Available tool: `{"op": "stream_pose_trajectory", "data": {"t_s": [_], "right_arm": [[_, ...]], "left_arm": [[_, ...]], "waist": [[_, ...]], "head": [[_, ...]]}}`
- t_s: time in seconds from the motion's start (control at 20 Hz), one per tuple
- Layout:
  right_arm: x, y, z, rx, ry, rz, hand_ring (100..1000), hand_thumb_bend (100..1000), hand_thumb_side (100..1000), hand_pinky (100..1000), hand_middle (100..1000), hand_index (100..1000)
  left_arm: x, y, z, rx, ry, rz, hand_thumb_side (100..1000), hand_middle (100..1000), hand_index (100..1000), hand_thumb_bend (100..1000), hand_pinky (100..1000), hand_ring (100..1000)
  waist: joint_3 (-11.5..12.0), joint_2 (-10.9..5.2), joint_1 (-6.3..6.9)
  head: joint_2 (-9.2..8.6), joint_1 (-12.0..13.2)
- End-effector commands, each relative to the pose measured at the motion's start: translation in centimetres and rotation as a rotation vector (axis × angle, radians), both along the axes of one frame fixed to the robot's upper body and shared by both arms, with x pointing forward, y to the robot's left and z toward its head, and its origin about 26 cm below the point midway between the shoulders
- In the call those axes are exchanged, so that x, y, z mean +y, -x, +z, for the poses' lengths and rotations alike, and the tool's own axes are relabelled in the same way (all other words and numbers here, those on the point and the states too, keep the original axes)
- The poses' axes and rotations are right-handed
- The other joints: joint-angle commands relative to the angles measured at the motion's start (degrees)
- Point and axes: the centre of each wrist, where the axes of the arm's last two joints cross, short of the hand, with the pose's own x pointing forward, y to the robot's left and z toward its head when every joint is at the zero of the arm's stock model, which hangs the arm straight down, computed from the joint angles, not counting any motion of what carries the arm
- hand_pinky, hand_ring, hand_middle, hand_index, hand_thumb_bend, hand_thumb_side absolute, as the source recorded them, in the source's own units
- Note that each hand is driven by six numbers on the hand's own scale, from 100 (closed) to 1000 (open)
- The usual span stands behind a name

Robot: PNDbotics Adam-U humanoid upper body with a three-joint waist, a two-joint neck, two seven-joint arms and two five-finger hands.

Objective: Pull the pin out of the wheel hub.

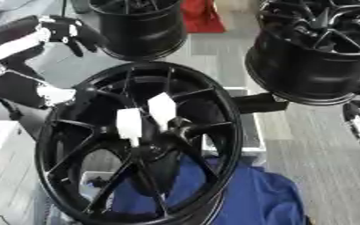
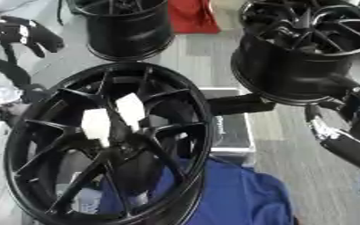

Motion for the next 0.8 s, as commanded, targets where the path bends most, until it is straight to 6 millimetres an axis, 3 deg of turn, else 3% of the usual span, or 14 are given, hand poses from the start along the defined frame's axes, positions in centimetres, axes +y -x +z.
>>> {"op": "stream_pose_trajectory", "data": {"t_s": [0.05, 0.3, 0.8], "right_arm": [[-0.3, 0.0, 0.7, -0.017, 0.029, 0.008, 852, 280, 224, 779, 784, 895], [-0.4, 0.0, 0.7, -0.015, 0.03, 0.008, 852, 284, 223, 779, 784, 895], [-0.4, 0.0, 0.7, -0.015, 0.031, 0.009, 852, 286, 223, 779, 784, 895]], "left_arm": [[-0.8, 0.0, 0.8, 0.041, -0.177, -0.02, 518, 781, 884, 477, 689, 758], [-1.7, -0.8, -0.1, 0.105, -0.303, -0.016, 512, 786, 881, 464, 683, 758], [-2.2, -2.1, -2.1, 0.043, -0.346, 0.103, 494, 799, 885, 466, 693, 771]], "waist": [[-0.1, -0.68, 0.0], [-0.2, -0.71, 0.1], [-0.2, -0.76, 0.05]], "head": [[-0.26, -0.1], [-0.27, -0.4], [-0.56, -0.6]]}}
